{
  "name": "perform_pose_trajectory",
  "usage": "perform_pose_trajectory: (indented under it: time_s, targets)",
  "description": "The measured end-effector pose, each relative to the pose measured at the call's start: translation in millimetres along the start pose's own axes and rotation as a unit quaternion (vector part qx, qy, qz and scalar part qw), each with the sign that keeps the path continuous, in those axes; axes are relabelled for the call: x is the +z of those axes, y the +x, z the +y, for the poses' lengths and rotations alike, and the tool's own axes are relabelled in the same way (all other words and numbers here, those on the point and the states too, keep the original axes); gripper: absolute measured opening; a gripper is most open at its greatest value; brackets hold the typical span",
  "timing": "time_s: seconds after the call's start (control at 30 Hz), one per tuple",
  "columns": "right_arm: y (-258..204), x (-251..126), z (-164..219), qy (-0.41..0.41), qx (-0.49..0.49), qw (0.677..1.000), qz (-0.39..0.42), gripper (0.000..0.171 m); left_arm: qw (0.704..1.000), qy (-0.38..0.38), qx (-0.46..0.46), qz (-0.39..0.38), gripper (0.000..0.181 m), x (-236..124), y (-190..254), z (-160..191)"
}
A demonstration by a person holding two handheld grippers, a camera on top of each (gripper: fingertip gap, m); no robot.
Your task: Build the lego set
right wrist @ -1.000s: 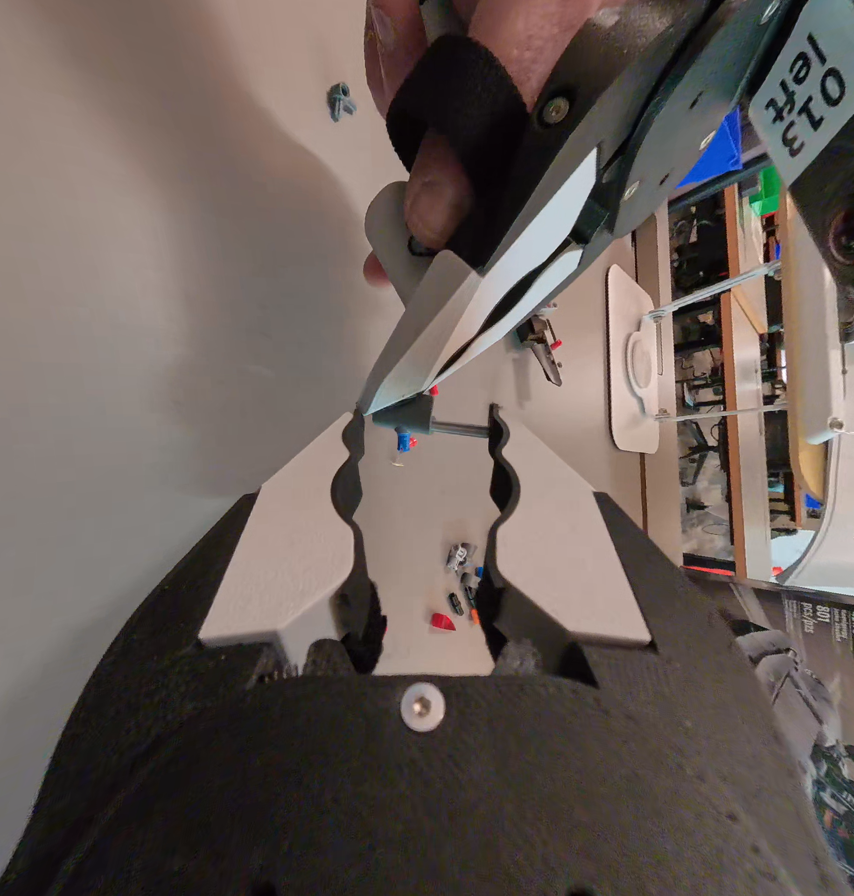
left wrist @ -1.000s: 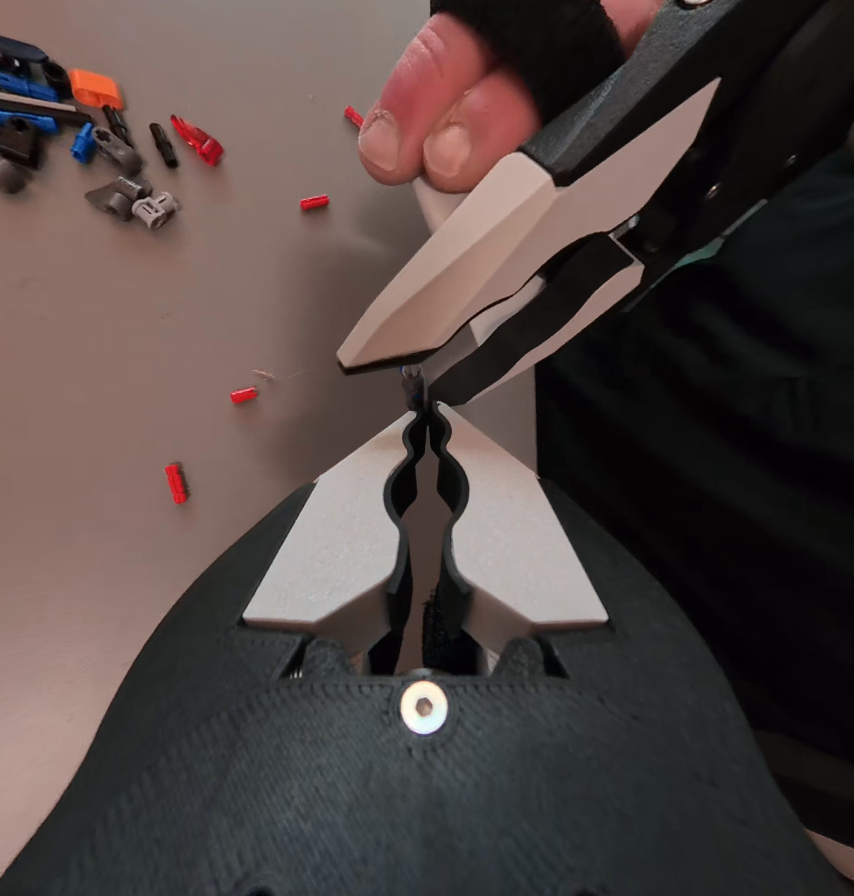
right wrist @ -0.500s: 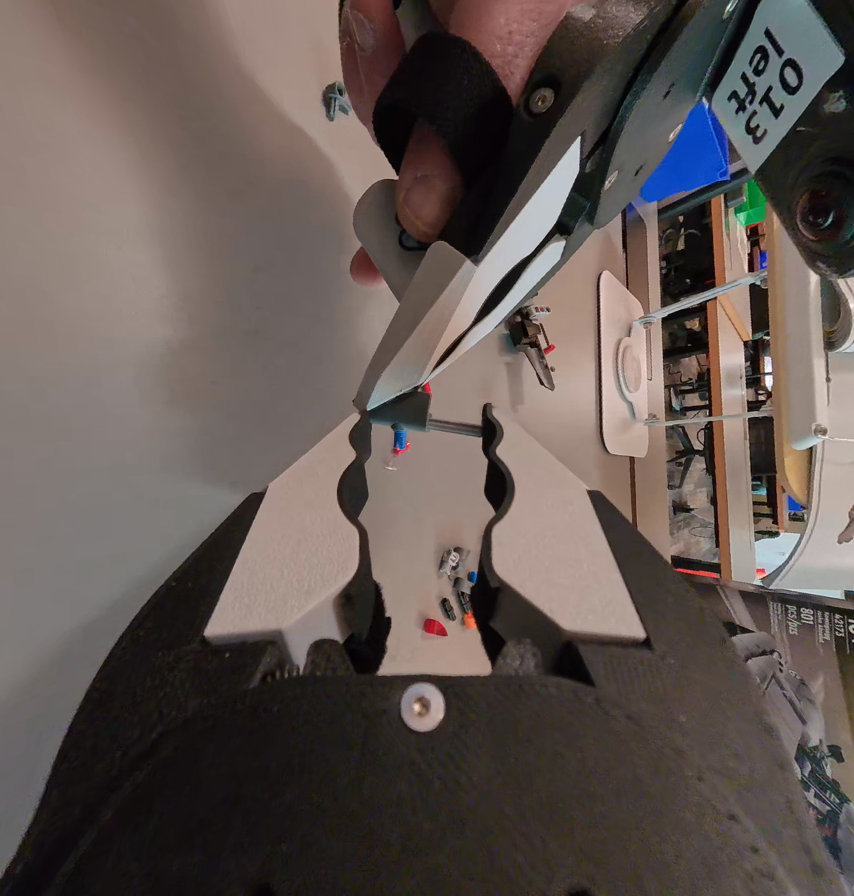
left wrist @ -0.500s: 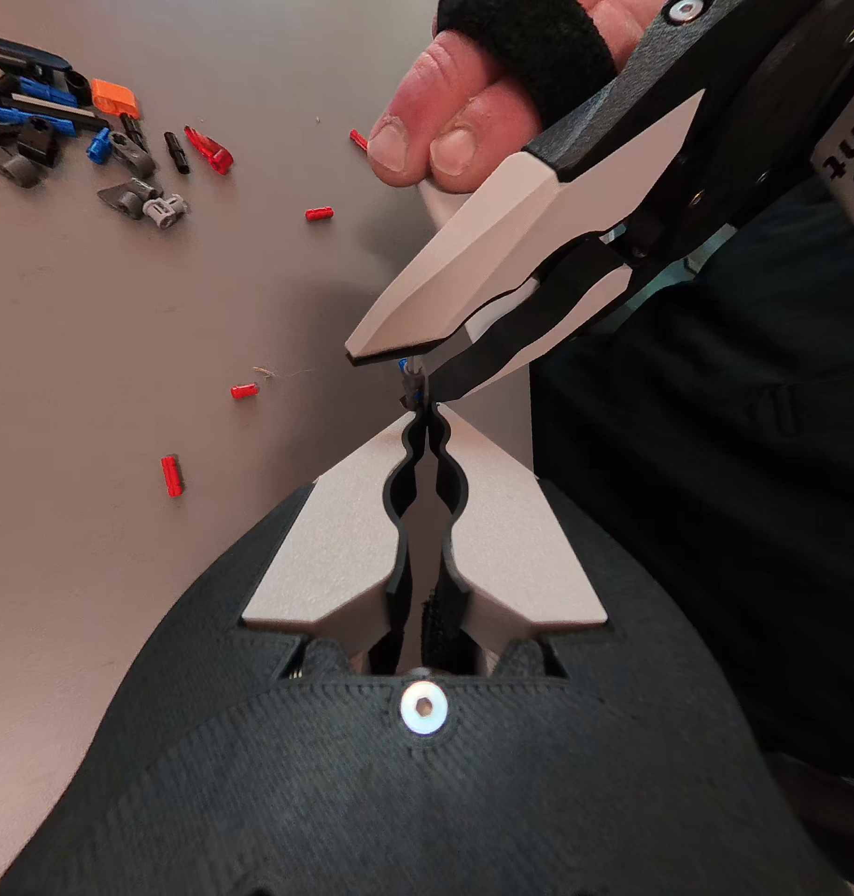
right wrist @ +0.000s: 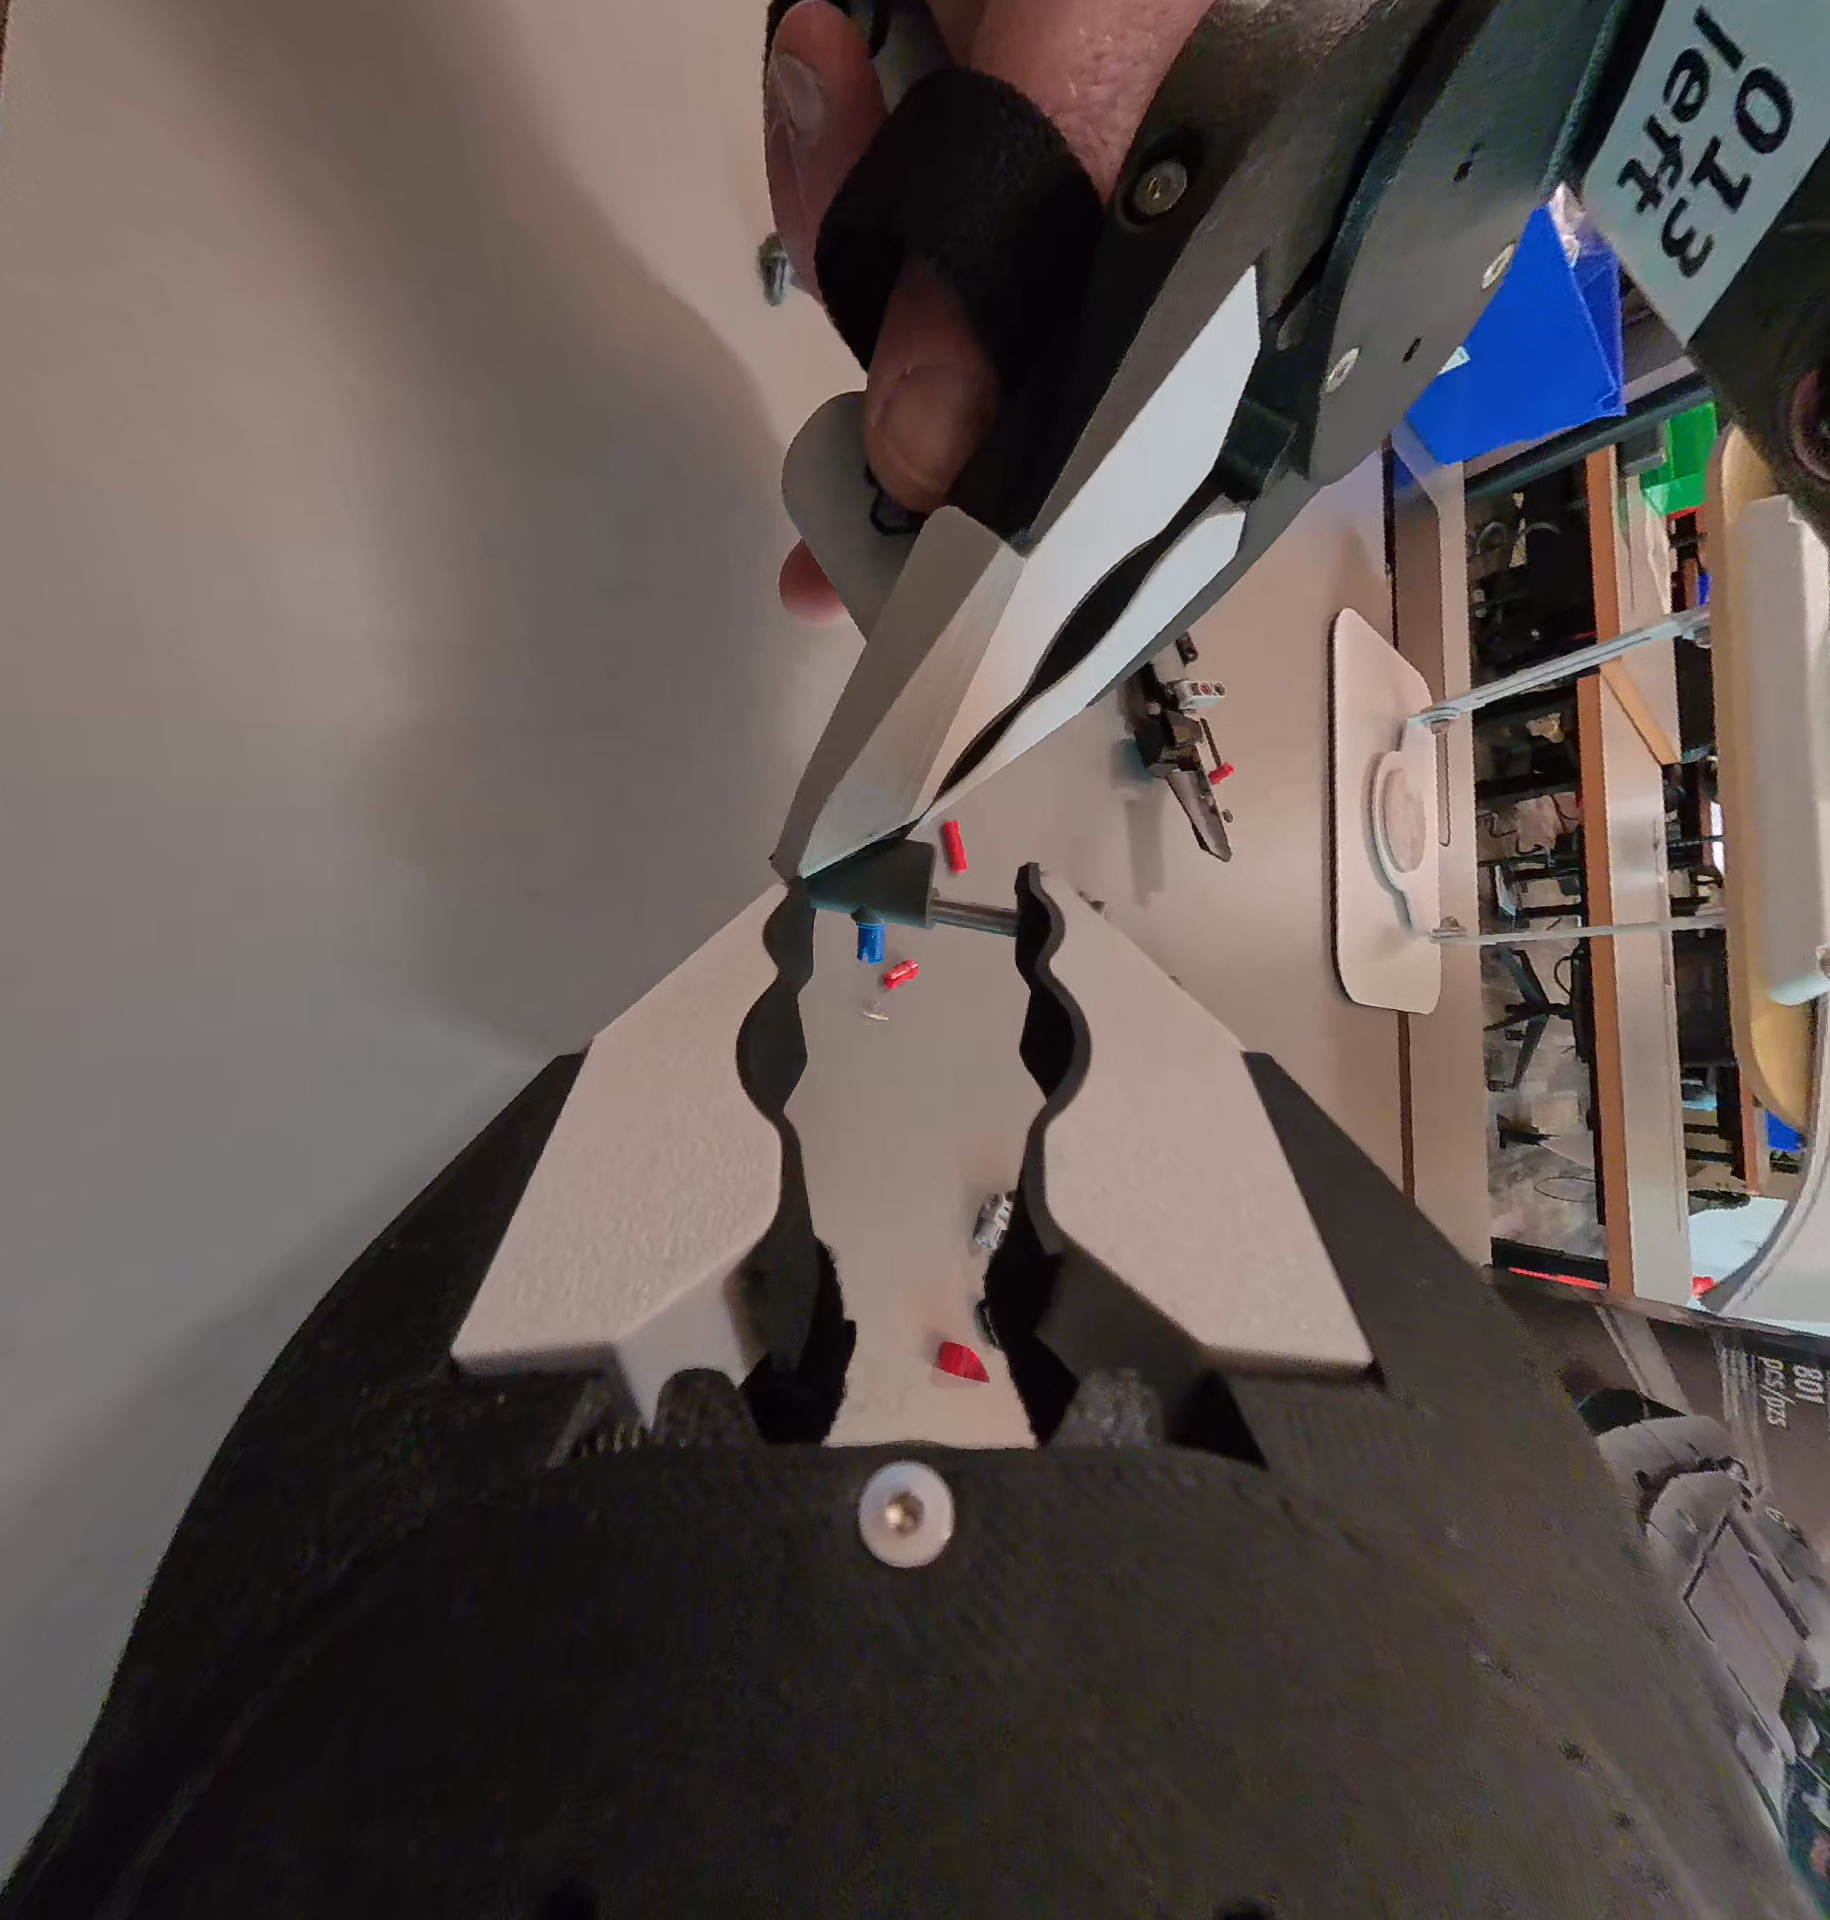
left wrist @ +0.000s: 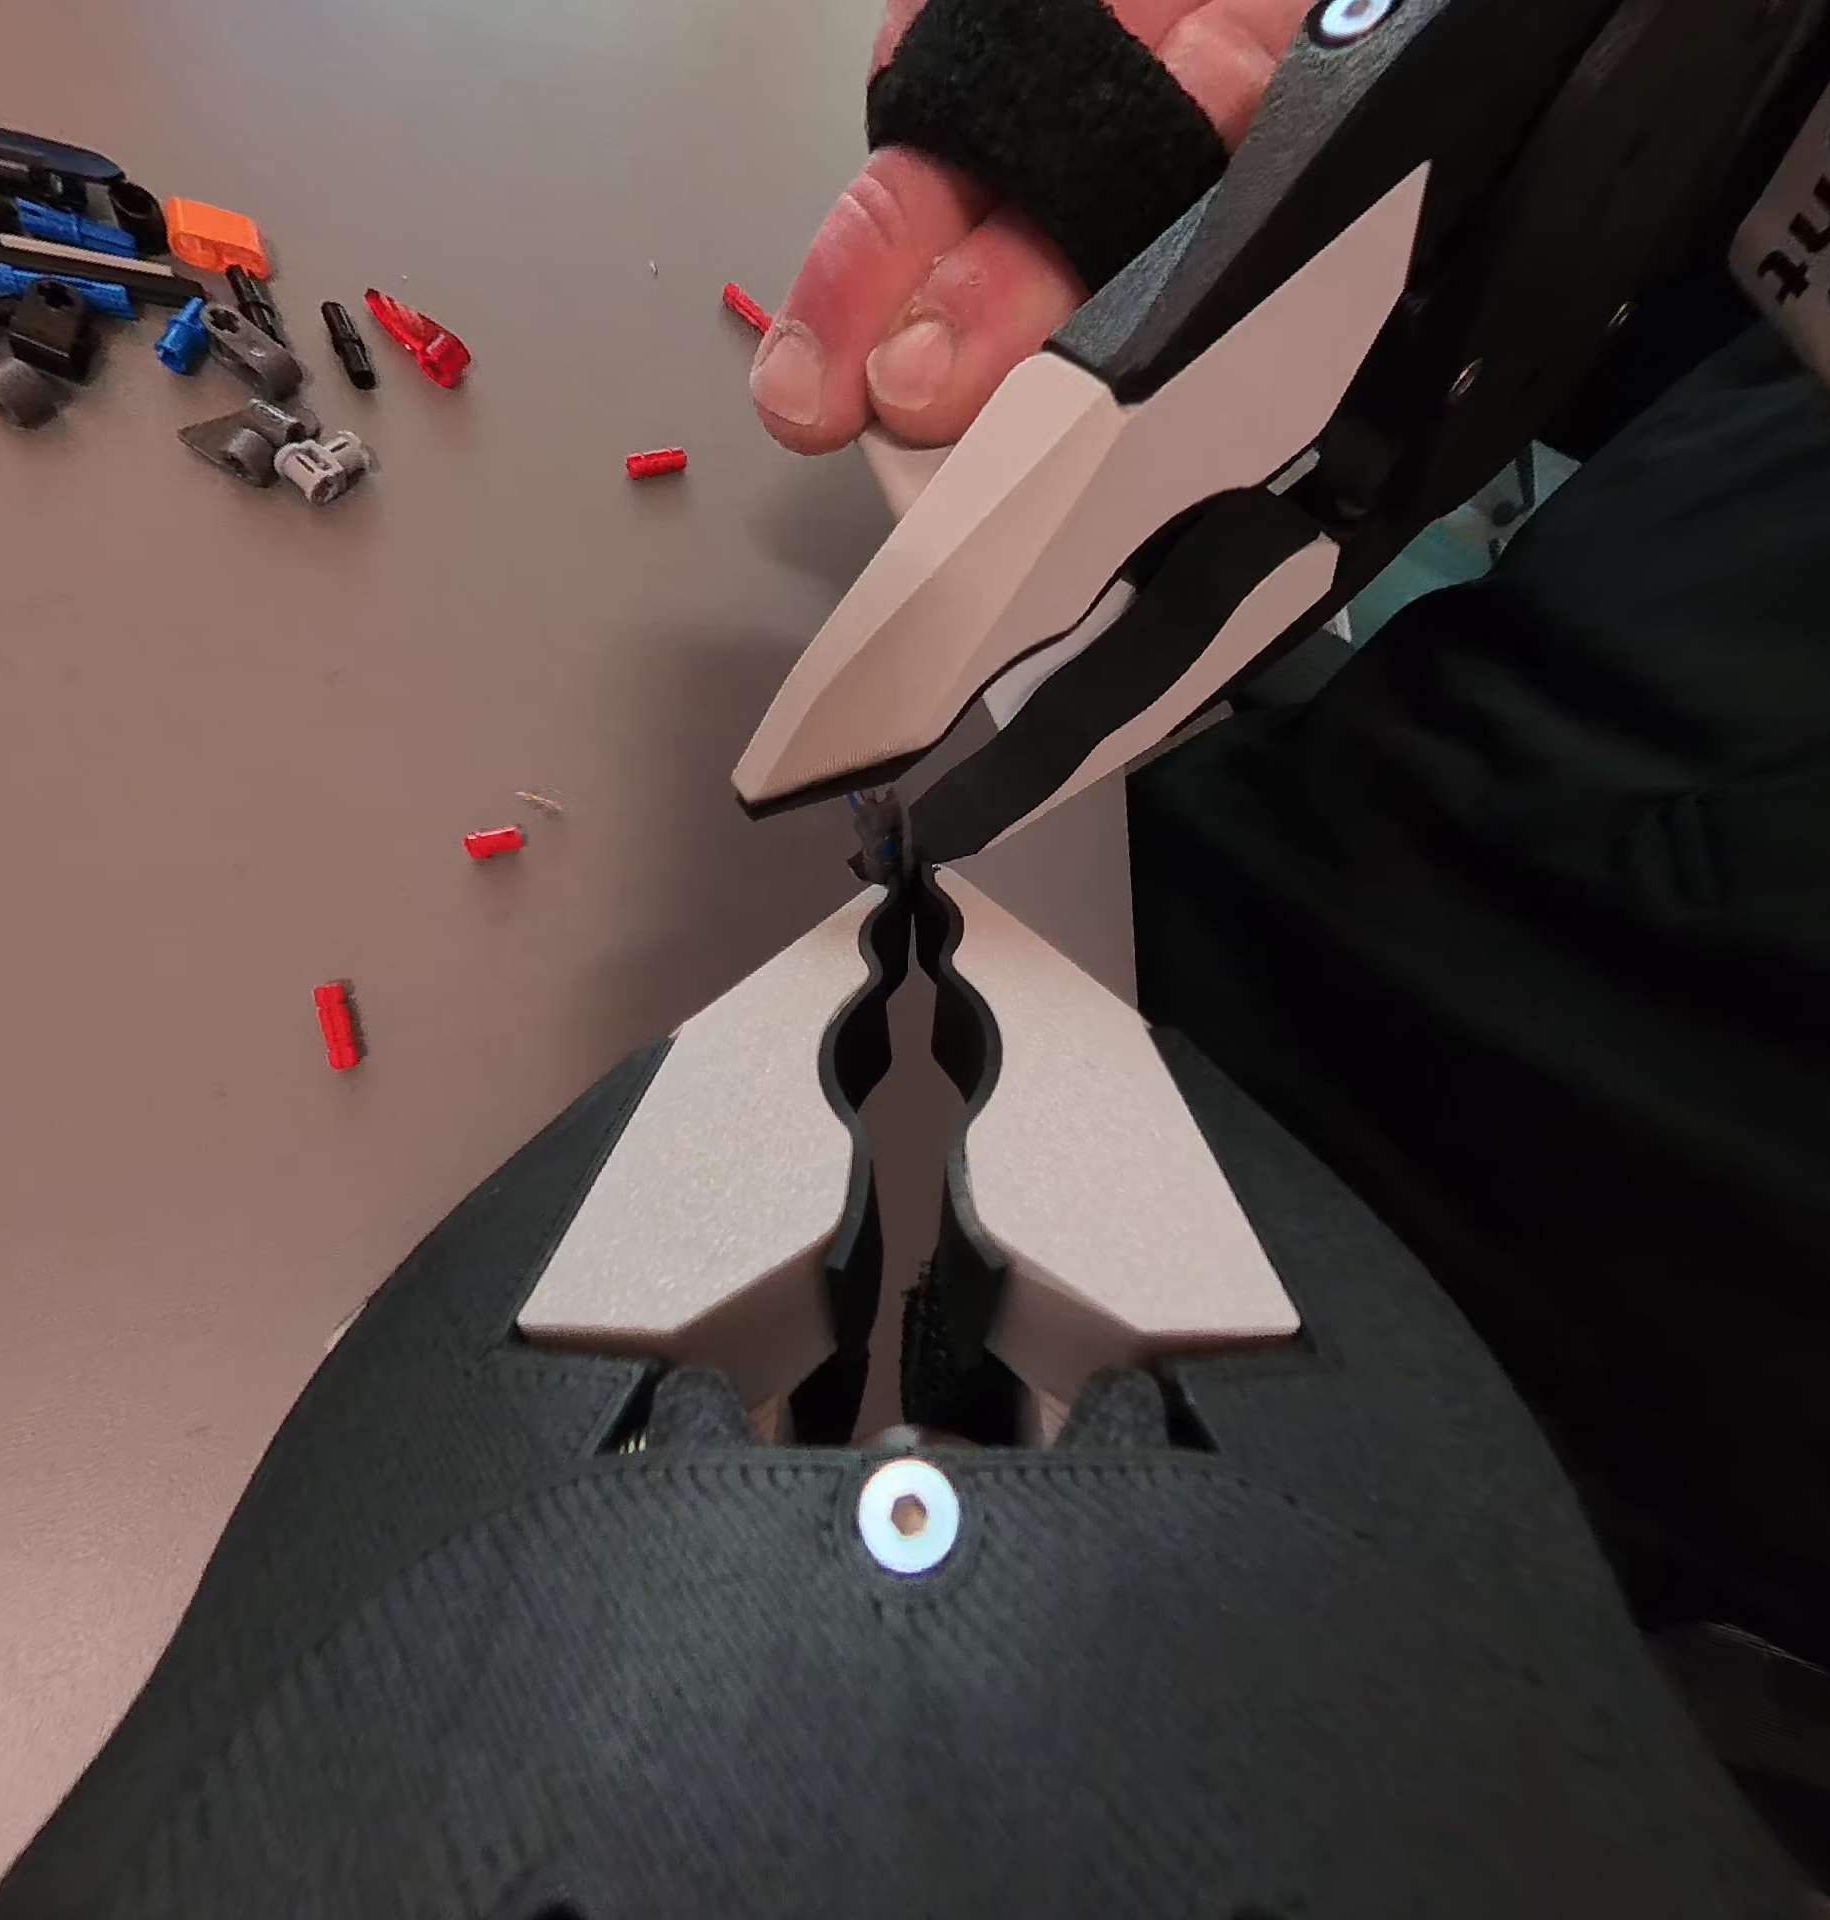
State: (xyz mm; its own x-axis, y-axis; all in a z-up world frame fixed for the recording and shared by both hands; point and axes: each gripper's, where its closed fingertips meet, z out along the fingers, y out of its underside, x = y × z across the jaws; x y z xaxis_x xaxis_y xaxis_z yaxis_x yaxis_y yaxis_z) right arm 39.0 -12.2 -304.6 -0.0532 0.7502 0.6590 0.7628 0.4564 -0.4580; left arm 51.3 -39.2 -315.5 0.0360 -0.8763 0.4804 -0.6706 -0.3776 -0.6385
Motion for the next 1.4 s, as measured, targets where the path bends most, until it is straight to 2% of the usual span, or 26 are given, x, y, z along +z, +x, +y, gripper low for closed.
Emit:
perform_pose_trajectory:
  time_s: [0.03,0.13,0.2,0.23,0.27,0.43,0.6,0.7,0.77,0.9,1.0,1.1,1.27,1.4]
  targets:
    - [-1,1,0,0.000,-0.002,1.000,-0.002,0.038,1.000,-0.001,-0.001,-0.002,0.000,1,0,1]
    - [-1,6,1,-0.002,-0.004,1.000,-0.003,0.038,1.000,0.000,0.000,-0.010,0.000,1,-3,5]
    - [9,3,-1,0.000,0.001,1.000,0.025,0.043,0.999,0.029,-0.015,-0.002,0.000,-5,-3,-1]
    - [18,0,-2,0.001,0.007,0.999,0.044,0.052,0.999,0.049,-0.022,0.001,0.000,-9,-3,-5]
    - [18,-2,-3,-0.003,0.008,0.999,0.036,0.075,0.997,0.067,-0.024,-0.005,0.000,-14,-4,-8]
    - [31,-16,-17,0.036,0.051,0.997,0.037,0.059,0.990,0.142,-0.020,-0.009,0.000,-33,4,-13]
    - [31,-21,-33,0.095,0.158,0.982,-0.031,0.027,0.979,0.199,0.002,-0.042,0.000,-47,13,-11]
    - [33,-23,-38,0.118,0.181,0.975,-0.046,0.019,0.971,0.232,-0.002,-0.056,0.000,-58,16,-8]
    - [37,-23,-37,0.119,0.178,0.976,-0.031,0.019,0.964,0.258,-0.017,-0.057,0.000,-65,17,-5]
    - [37,-19,-44,0.128,0.164,0.978,-0.005,0.034,0.948,0.309,-0.058,-0.043,0.000,-73,18,1]
    - [37,-15,-54,0.137,0.163,0.977,0.015,0.037,0.914,0.395,-0.093,-0.019,0.000,-86,18,-6]
    - [37,-13,-63,0.153,0.166,0.974,0.024,0.037,0.882,0.455,-0.116,-0.028,0.000,-96,13,-7]
    - [48,-9,-62,0.162,0.191,0.967,0.046,0.035,0.841,0.517,-0.152,-0.046,0.000,-108,5,-5]
    - [52,-5,-64,0.163,0.185,0.967,0.059,0.036,0.819,0.548,-0.160,-0.058,0.000,-118,4,-6]
